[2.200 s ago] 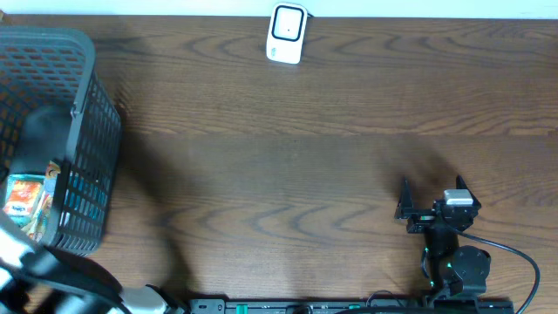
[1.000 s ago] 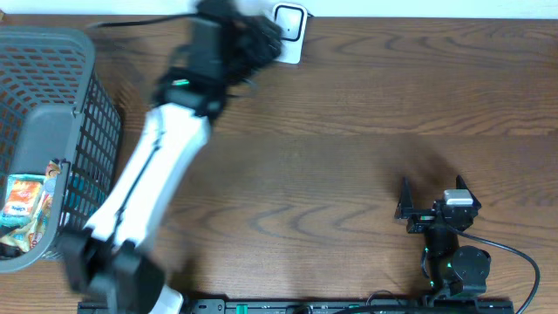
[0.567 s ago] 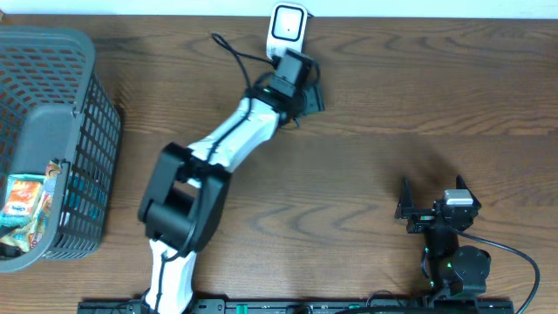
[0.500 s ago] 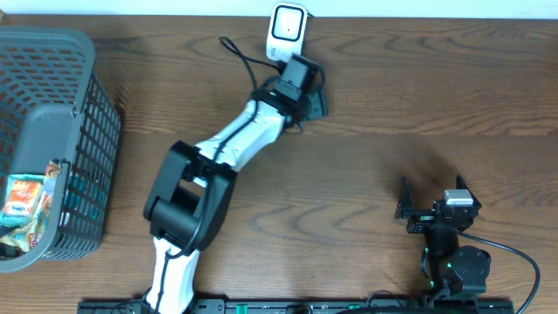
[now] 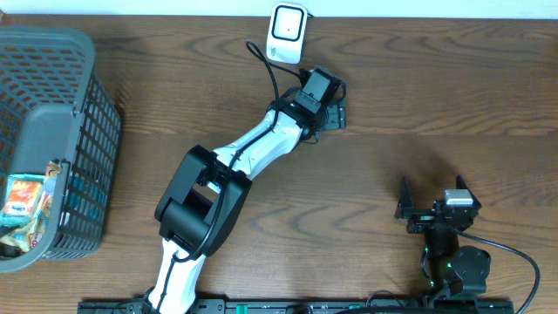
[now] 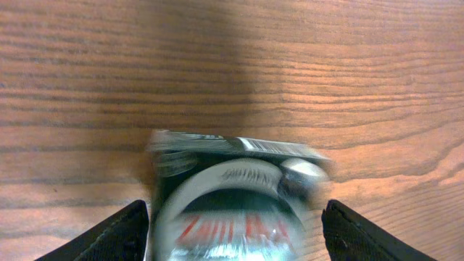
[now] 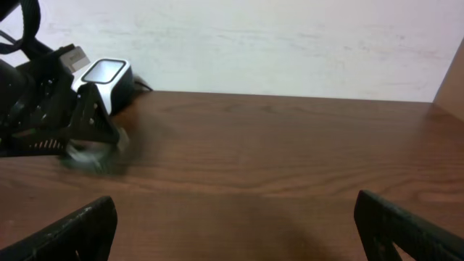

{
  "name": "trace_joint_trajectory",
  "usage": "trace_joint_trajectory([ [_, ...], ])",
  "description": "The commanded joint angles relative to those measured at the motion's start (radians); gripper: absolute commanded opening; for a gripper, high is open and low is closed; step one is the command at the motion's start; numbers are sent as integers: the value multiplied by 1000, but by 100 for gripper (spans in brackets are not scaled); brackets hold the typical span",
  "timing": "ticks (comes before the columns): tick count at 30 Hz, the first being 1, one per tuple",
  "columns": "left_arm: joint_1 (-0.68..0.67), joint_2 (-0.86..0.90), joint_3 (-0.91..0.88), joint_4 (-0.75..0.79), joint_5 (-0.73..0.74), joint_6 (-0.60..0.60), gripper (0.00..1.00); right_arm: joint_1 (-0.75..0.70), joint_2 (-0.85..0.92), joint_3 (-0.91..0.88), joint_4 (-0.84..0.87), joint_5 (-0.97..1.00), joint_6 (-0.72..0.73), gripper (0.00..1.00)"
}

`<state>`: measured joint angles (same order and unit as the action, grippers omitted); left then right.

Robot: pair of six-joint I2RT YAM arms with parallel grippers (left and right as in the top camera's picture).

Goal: Scan the item barcode
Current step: 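Carry the box with the left gripper to the white scanner, then place the box on the table in front of the scanner, release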

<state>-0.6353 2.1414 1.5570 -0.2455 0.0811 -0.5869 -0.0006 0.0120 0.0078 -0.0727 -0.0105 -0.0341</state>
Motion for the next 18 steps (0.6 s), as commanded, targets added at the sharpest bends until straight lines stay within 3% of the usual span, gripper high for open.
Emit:
trace_joint_trajectory([
  [1,1,18,1,5,-30,18,78,10,-6,-2,-3,0,-5,99],
  [4,2,14,1,14,-29,18,87,10,-6,-2,-3,0,-5,99],
  [9,10,-41,1,16,-29,18,87,10,-5,-2,-3,0,-5,99],
  [18,193,-413,1,-34,-29,98,87,10,-6,-2,-3,0,-5,99],
])
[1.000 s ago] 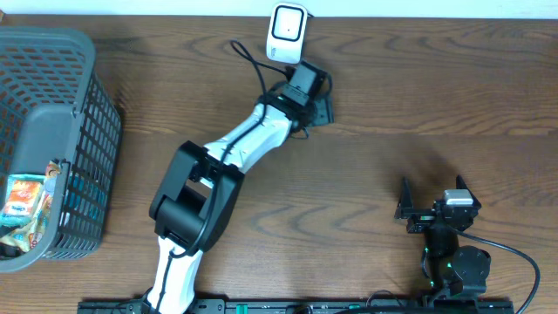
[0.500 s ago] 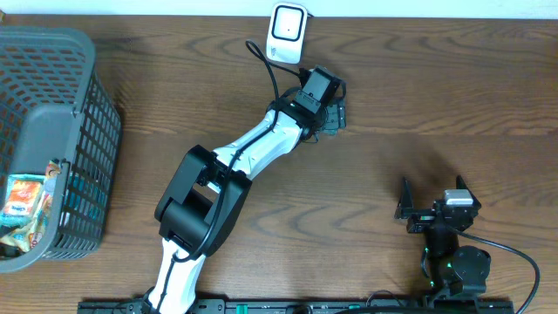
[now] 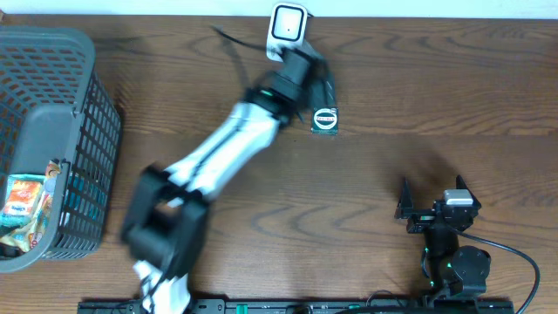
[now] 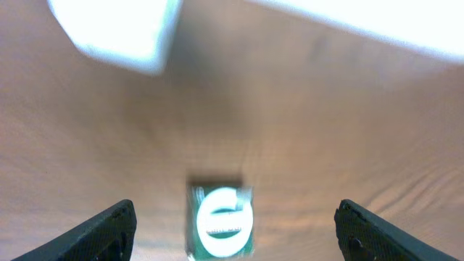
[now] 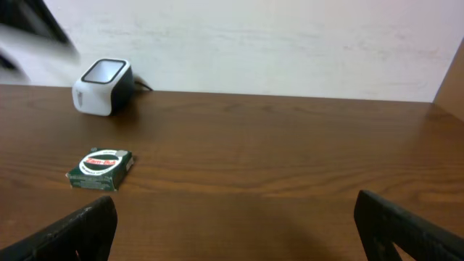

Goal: Scan the item barcode
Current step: 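Place the box on the table in front of the scanner, release, then reach the left gripper into the basket toward the snack bags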

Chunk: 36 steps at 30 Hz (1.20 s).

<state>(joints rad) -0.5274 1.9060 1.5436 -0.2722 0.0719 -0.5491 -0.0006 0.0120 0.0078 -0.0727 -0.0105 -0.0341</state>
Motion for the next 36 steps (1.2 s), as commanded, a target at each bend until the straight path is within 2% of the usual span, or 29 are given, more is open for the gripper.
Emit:
trace_joint_trajectory([
  [1,125,-240,14,-16,-20,67,87,10,-6,-2,-3,0,-5,99],
  [5,301,-441,14,-61,-21,68,91,10,-6,-2,-3,0,-5,99],
  [10,631,-624,14,-169,-46,65,92,10,-6,-2,-3,0,-5,99],
  [15,967,-672,14,-310,-114,56,92,10,-6,-2,-3,0,-5,99],
  [18,1122,-645,14,-406,-150,85,92,10,-5,-2,-3,0,-5,99],
  [21,1232,-590,14,-448,-151,212,92,10,-6,-2,-3,0,-5,99],
  [25,1315,-493,14,-472,-151,443,91,10,-5,-2,-3,0,-5,99],
  [29,1331,-407,14,-521,-151,649,92,10,-6,-2,-3,0,-5,99],
  [36,1326,-337,8,-624,-133,897,91,10,-6,-2,-3,0,-5,99],
])
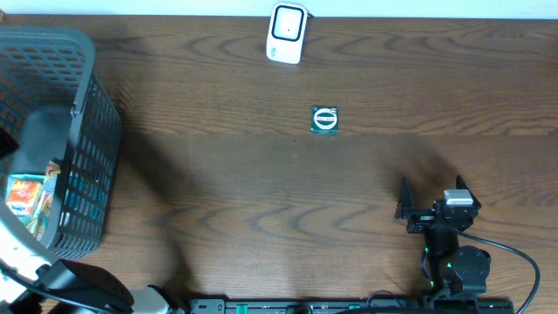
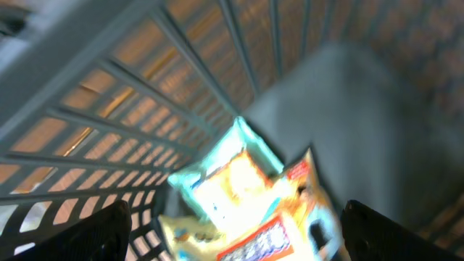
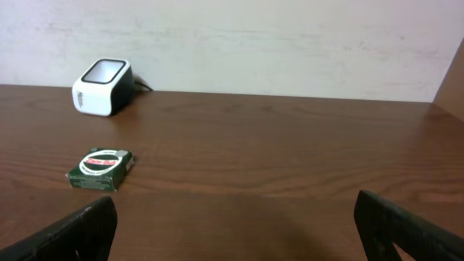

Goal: Scan the item barcode
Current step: 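Reach the left gripper into the basket toward the snack bags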

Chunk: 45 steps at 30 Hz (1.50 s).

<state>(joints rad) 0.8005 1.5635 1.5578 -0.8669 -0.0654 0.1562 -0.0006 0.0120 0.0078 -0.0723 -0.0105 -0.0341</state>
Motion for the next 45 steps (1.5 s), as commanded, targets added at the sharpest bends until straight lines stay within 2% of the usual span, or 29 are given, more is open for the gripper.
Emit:
trace_joint_trajectory([
  [1,-2,8,-9,-48,5,222,91,10,-6,-2,-3,0,-5,99],
  [5,4,8,-38,-85,3,296,91,10,-5,-2,-3,0,-5,99],
  [12,23,10,-134,-117,0,325,91,10,-6,-2,-3,0,-5,99],
  [17,37,10,-222,-111,1,416,83,10,-5,-2,-3,0,-5,99],
  [30,51,76,-240,-95,36,407,81,10,-5,-2,-3,0,-5,99],
  [39,51,210,-240,-96,35,343,69,10,-6,-2,-3,0,-5,99],
  [42,51,212,-239,-71,35,343,51,10,-5,-2,-3,0,-5,99],
  [45,51,212,-239,-52,35,343,41,10,-6,-2,-3,0,-5,99],
])
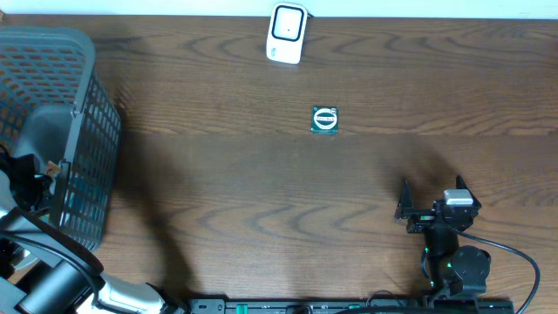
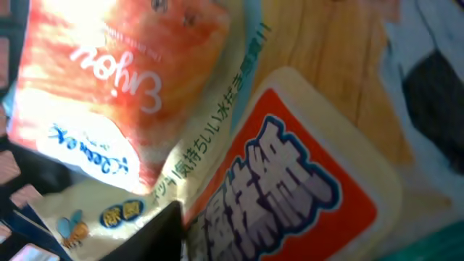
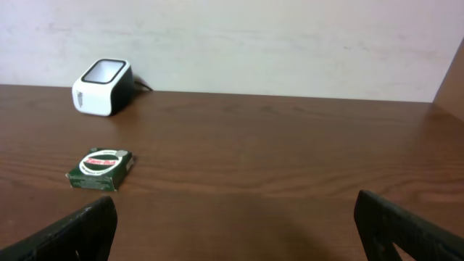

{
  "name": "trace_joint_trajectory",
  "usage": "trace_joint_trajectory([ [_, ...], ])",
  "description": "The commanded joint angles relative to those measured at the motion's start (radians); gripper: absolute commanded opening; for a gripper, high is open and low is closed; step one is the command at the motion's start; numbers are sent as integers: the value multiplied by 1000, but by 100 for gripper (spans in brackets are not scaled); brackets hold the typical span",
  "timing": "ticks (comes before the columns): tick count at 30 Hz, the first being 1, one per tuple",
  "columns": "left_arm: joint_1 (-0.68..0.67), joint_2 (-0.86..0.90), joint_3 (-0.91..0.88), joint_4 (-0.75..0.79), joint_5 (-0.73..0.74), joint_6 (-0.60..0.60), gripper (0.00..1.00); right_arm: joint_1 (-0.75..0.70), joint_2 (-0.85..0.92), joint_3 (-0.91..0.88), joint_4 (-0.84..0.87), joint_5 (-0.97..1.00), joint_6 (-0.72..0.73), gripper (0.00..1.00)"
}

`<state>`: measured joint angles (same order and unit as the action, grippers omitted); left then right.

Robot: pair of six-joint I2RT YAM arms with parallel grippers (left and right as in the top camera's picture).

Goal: Scan the item barcode
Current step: 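Reach the left gripper into the basket toward the snack bags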

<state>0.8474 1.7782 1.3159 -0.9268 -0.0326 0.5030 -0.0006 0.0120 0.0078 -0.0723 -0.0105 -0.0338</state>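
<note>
My left gripper (image 1: 24,185) is down inside the grey basket (image 1: 83,105) at the table's left end. Its wrist view is filled by snack packets: an orange-red one (image 2: 138,80) and one with bold blue characters on orange (image 2: 290,196). Only one dark finger (image 2: 165,233) shows, pressed against the second packet; the other finger is hidden. The white scanner (image 1: 287,33) stands at the far edge. A small green box (image 1: 325,119) lies flat on the table in front of it. My right gripper (image 3: 235,232) rests open near the front right, with nothing in it.
The basket's mesh wall (image 1: 91,166) stands between the left arm and the open table. The scanner (image 3: 102,86) and the green box (image 3: 101,169) lie to the left ahead of the right gripper. A pale wall runs behind the table.
My left gripper was above the basket's packets and is now down among them, with a packet against its finger. The green box, the scanner and the right arm have not moved.
My left gripper was low over the green box near the scanner, fingers either side of it. Then it was lifted away, open, with the box left on the table. Then it hung open over the basket, and now it is down in the packets.
</note>
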Motion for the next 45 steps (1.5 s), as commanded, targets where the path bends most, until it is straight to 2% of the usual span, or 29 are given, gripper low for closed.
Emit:
trace_joint_trajectory([
  [1,5,-3,3,13,2,-3,40,10,-6,-2,-3,0,-5,99],
  [8,5,23,2,39,9,-17,40,10,-5,-2,-3,0,-5,99],
  [10,5,35,2,39,37,-23,52,10,-5,-2,-3,0,-5,99],
  [11,5,41,2,40,50,-23,52,10,-6,-2,-3,0,-5,99],
  [12,5,45,2,43,52,-23,50,10,-5,-2,-3,0,-5,99],
  [15,5,43,2,66,51,-27,13,10,-6,-2,-3,0,-5,99],
  [16,5,40,3,69,51,-29,8,10,-6,-2,-3,0,-5,99],
  [21,5,13,45,72,51,-88,7,10,-6,-2,-3,0,-5,99],
  [23,4,-9,91,76,51,-176,7,10,-6,-2,-3,0,-5,99],
  [25,4,-34,143,81,51,-313,7,10,-6,-2,-3,0,-5,99],
  [30,4,-134,249,90,52,-886,7,10,-5,-2,-3,0,-5,99],
  [32,4,-192,257,115,98,-1060,7,10,-6,-2,-3,0,-5,99],
  [33,4,-225,257,146,160,-1099,7,10,-6,-2,-3,0,-5,99],
  [37,4,-314,257,303,410,-1107,7,10,-6,-2,-3,0,-5,99],
  [40,4,-364,257,369,466,-1106,7,10,-6,-2,-3,0,-5,99],
  [42,4,-375,257,363,454,-1073,17,10,-6,-2,-3,0,-5,99],
  [43,4,-374,256,351,447,-1028,33,10,-5,-2,-3,0,-5,99],
  [45,4,-360,256,308,413,-931,57,10,-6,-2,-3,0,-5,99],
])
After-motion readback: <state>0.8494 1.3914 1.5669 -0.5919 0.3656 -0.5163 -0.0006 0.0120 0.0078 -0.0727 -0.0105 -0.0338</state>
